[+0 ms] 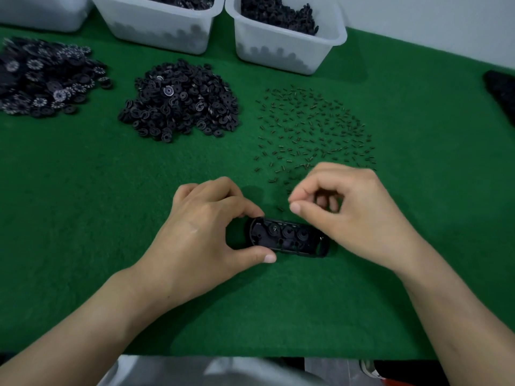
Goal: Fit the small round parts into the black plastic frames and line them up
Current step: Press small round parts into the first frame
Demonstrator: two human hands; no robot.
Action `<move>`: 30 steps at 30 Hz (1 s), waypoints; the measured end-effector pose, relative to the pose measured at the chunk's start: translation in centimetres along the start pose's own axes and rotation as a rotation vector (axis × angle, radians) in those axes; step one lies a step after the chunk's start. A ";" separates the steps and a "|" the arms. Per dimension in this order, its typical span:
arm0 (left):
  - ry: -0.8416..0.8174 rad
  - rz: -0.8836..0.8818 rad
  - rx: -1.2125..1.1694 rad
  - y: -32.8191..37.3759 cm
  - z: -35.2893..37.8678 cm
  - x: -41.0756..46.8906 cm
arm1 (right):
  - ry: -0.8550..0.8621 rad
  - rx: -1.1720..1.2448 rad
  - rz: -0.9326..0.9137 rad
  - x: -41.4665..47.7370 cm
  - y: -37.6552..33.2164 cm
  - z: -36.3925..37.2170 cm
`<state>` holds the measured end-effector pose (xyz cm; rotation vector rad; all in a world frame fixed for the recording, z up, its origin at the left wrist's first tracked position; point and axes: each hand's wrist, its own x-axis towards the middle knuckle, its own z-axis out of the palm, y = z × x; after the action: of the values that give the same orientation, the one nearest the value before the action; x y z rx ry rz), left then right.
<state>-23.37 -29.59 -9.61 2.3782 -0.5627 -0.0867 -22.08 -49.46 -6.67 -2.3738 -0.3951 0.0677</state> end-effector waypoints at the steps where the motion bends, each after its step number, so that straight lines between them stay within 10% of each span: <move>1: 0.001 0.001 -0.002 0.0 0.0 0.0 | -0.011 0.011 -0.032 -0.6 0.1 0.0; 30: 0.012 -0.005 0.012 0.0 0.1 0.0 | -0.063 -0.039 -0.088 -0.8 0.8 -0.2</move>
<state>-23.41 -29.65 -9.63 2.3908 -0.5526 -0.0713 -22.64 -50.40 -7.06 -2.3940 -0.5352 0.0948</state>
